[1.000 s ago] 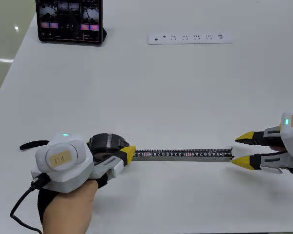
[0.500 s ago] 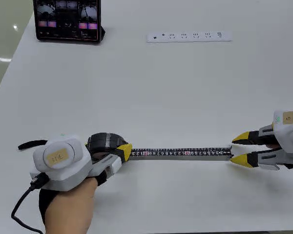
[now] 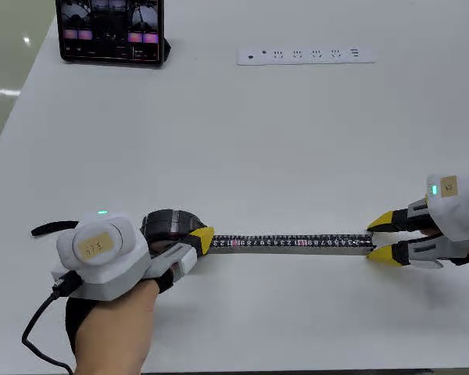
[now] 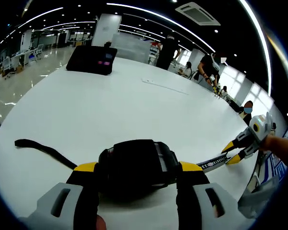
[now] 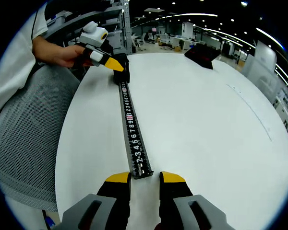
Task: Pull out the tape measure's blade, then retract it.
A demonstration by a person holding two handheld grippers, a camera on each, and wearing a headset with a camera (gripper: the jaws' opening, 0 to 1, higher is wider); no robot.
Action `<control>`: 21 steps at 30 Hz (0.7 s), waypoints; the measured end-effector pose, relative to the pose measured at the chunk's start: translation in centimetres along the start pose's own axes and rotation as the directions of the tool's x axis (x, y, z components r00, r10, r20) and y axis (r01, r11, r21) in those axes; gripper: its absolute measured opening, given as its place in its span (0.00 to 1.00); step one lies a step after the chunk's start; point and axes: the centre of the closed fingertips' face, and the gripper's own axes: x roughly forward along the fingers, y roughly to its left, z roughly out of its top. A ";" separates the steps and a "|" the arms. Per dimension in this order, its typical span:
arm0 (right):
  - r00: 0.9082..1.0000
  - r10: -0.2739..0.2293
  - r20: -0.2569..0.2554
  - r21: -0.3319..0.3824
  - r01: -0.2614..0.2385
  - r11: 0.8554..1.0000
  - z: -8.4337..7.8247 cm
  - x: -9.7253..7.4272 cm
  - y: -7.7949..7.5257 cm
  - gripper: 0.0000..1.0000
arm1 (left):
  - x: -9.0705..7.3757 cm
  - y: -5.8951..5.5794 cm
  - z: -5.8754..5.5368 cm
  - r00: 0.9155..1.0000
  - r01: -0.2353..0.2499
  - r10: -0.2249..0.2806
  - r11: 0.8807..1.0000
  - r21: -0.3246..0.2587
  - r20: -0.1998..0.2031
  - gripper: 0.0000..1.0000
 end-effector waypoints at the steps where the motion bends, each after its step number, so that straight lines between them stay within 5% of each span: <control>1: 1.000 0.001 -0.001 -0.004 -0.001 1.000 0.0 0.0 0.0 0.19 | 0.0 0.0 0.0 1.000 0.000 0.000 1.000 0.000 0.000 0.61; 9: 0.999 0.032 -0.009 -0.060 -0.033 0.998 0.5 0.4 0.6 0.12 | 0.0 0.0 0.1 1.000 -0.002 0.002 1.000 -0.003 -0.002 0.61; 21: 1.000 0.012 -0.018 -0.070 -0.013 0.997 0.4 0.3 0.3 0.12 | 0.1 0.0 0.1 1.000 -0.008 0.008 1.000 -0.002 -0.004 0.61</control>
